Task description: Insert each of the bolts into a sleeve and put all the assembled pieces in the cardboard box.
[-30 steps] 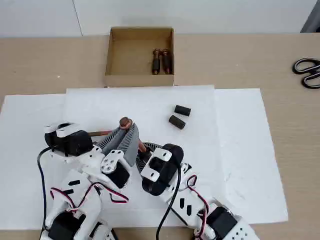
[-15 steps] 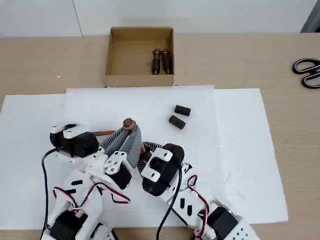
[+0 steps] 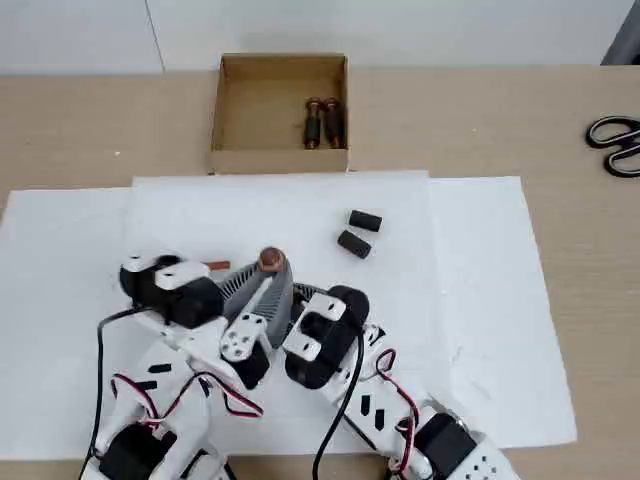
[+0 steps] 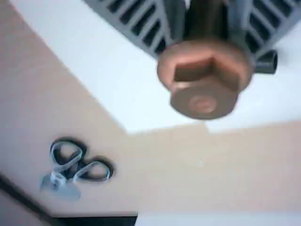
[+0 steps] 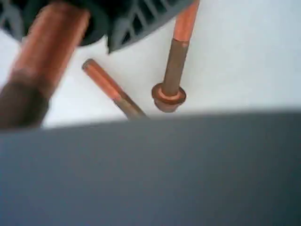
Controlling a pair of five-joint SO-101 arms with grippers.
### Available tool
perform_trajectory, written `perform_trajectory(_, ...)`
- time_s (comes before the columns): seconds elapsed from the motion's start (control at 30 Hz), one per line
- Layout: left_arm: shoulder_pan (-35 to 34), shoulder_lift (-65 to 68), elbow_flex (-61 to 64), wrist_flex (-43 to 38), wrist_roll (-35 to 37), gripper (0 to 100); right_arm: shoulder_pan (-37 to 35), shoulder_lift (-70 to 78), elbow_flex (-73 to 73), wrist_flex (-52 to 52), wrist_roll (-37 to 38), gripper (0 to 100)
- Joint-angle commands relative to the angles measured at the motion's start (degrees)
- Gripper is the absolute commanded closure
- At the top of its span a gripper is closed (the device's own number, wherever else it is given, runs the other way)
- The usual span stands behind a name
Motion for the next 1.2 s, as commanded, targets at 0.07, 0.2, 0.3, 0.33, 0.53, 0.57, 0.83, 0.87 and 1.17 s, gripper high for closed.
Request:
perform_trajectory(0.07,1.67,0.26,-1.63,7.74,-1.58,100,1.27,-0.84,-4.22,-1.98,-0.26,99.6)
perform_trajectory(0.2,1.67,0.26,-1.63,10.29,-1.58,100,1.27,-0.84,-4.22,-1.98,-0.26,99.6)
perform_trajectory(0.3,2.11,0.35,-1.36,11.96,-1.58,100,1.27,-0.84,-4.22,-1.98,-0.18,99.6)
perform_trajectory(0.33,2.9,0.35,-1.36,13.01,-1.67,100,1.27,-0.84,-4.22,-1.98,-0.18,99.6)
perform_trajectory(0.53,7.3,0.35,-1.36,17.23,-1.67,100,1.27,-0.84,-4.22,-1.98,-0.18,99.6)
perform_trajectory(0.57,7.3,0.35,-1.36,17.14,-1.67,100,1.27,-0.84,-4.22,-1.98,-0.18,99.6)
perform_trajectory(0.83,7.03,0.26,-1.71,17.05,-2.02,86,1.27,-0.84,-4.13,-1.98,-0.09,99.6)
perform_trajectory(0.87,6.42,0.26,-1.71,17.05,-2.64,83,1.27,-0.84,-4.04,-1.98,-0.09,99.6)
perform_trajectory(1.17,1.41,0.53,-5.05,13.63,-5.71,82,1.27,-0.84,-3.78,-1.98,-0.09,99.6)
